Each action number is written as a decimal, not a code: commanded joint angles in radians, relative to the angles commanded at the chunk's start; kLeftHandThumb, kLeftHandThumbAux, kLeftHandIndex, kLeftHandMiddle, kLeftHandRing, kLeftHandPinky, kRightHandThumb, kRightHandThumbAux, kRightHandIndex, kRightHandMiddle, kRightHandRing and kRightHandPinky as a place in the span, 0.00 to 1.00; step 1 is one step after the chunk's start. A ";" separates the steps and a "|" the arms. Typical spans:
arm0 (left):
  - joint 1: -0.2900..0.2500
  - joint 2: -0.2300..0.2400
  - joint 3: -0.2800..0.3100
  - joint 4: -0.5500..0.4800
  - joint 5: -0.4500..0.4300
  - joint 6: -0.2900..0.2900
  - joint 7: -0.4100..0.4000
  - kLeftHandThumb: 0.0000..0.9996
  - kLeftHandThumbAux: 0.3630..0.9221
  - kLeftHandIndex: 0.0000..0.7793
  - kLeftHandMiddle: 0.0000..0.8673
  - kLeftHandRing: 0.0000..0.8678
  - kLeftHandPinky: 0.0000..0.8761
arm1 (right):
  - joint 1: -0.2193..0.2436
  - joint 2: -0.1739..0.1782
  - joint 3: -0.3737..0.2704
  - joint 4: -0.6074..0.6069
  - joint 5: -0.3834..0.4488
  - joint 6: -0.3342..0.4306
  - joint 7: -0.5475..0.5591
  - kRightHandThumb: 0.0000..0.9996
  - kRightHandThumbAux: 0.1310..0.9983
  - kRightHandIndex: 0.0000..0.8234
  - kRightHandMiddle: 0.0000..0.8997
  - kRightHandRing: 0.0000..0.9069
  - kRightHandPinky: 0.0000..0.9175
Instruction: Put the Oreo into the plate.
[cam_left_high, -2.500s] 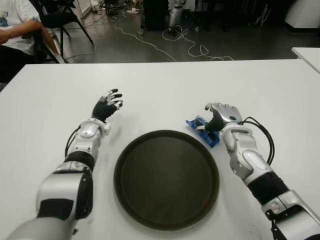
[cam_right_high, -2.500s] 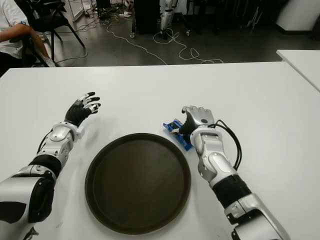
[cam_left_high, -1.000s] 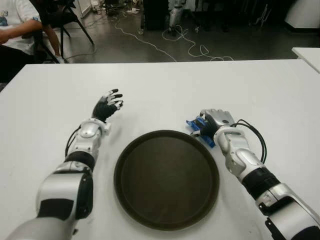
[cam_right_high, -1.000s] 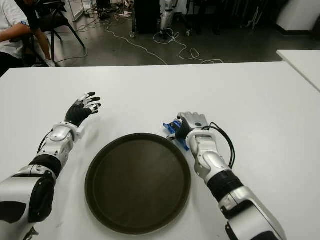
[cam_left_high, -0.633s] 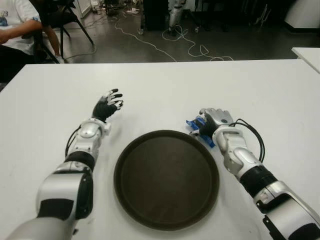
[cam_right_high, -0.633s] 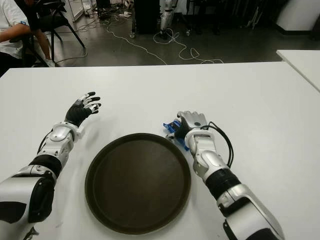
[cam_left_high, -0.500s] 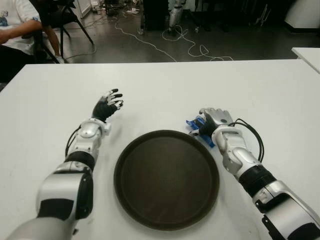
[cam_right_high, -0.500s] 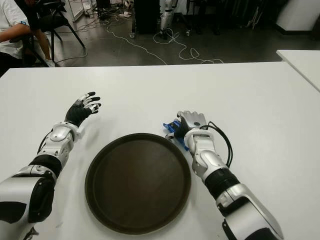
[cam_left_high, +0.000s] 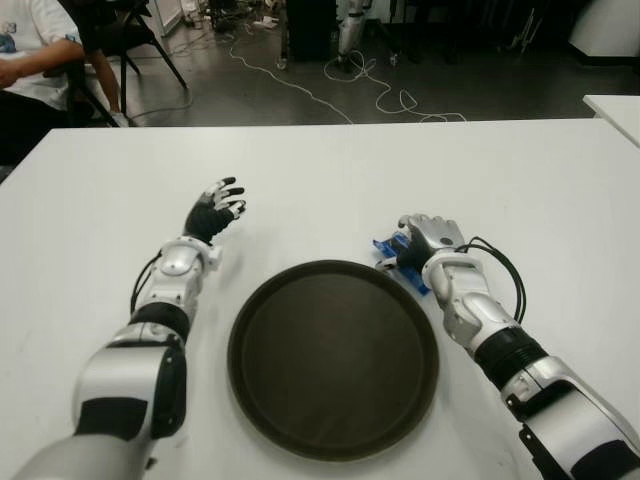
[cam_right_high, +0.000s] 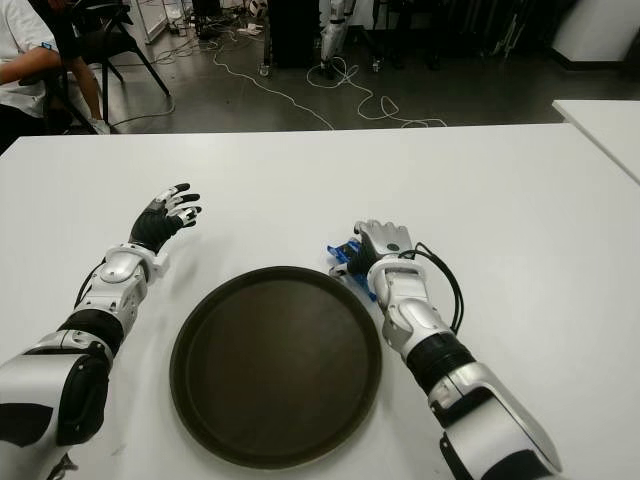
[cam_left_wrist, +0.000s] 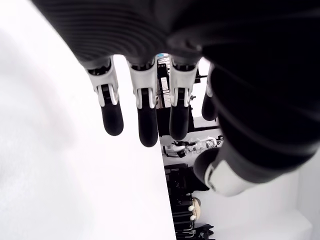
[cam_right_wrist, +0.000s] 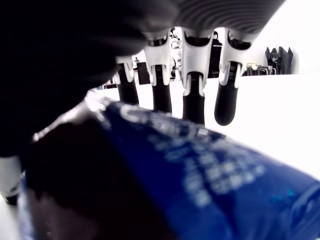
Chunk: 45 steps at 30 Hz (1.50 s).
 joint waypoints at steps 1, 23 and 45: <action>0.000 0.000 0.000 0.000 0.000 0.000 0.000 0.06 0.65 0.16 0.22 0.22 0.23 | -0.001 -0.001 0.001 0.003 0.001 -0.002 -0.004 0.00 0.46 0.32 0.33 0.37 0.43; 0.000 0.007 0.000 -0.001 -0.001 0.002 -0.007 0.05 0.66 0.16 0.22 0.22 0.21 | 0.000 -0.048 0.029 -0.039 -0.009 -0.039 -0.023 0.67 0.69 0.53 0.73 0.73 0.72; 0.000 0.006 0.007 -0.002 -0.010 -0.002 -0.012 0.06 0.65 0.15 0.22 0.22 0.22 | -0.002 -0.053 -0.009 -0.037 0.027 -0.057 -0.087 0.70 0.69 0.51 0.64 0.67 0.67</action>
